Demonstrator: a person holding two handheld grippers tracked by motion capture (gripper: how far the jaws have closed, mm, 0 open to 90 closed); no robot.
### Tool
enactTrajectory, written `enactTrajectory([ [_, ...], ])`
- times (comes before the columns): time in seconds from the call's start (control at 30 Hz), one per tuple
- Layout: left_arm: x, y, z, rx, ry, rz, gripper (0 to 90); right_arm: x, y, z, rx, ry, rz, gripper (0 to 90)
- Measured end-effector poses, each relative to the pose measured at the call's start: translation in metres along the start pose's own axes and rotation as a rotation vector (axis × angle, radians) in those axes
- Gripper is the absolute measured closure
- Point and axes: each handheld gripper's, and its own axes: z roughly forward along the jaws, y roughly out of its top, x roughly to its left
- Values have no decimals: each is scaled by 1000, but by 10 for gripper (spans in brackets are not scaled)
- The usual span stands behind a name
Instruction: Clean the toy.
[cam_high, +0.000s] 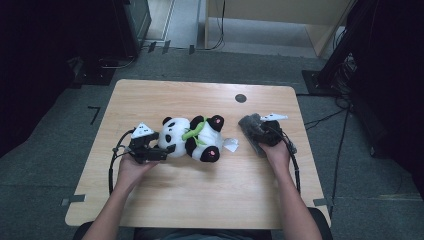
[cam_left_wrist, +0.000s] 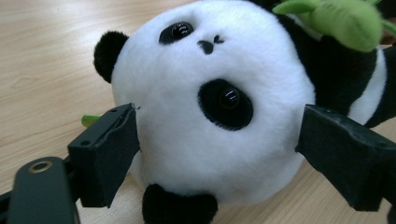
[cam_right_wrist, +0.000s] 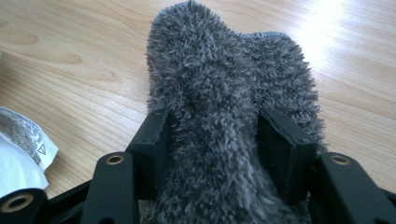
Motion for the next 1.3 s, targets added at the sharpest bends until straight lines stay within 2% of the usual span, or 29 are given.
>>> enactTrajectory([
  [0.23,6,-2,9,-29,-46,-30,68,3,-2,4,10,-20,-44,480],
  [0.37,7,-7,15,0,-54,-8,19,2,-3,5,4,-17,-35,491],
  [0.43,6,-12,18,-8,-52,16,17,1,-4,5,0,-11,-28,505],
  [0.57,6,-14,18,-25,-48,7,18,0,-4,6,-3,-8,-23,513],
  [0.67,7,-17,18,-41,-53,8,45,0,-5,6,-5,-11,-26,533],
  [0.97,7,-18,17,-28,-51,6,119,-2,-4,4,4,-19,-22,649],
  [1.3,3,-17,15,-10,-33,-15,148,-5,0,0,21,8,32,717],
])
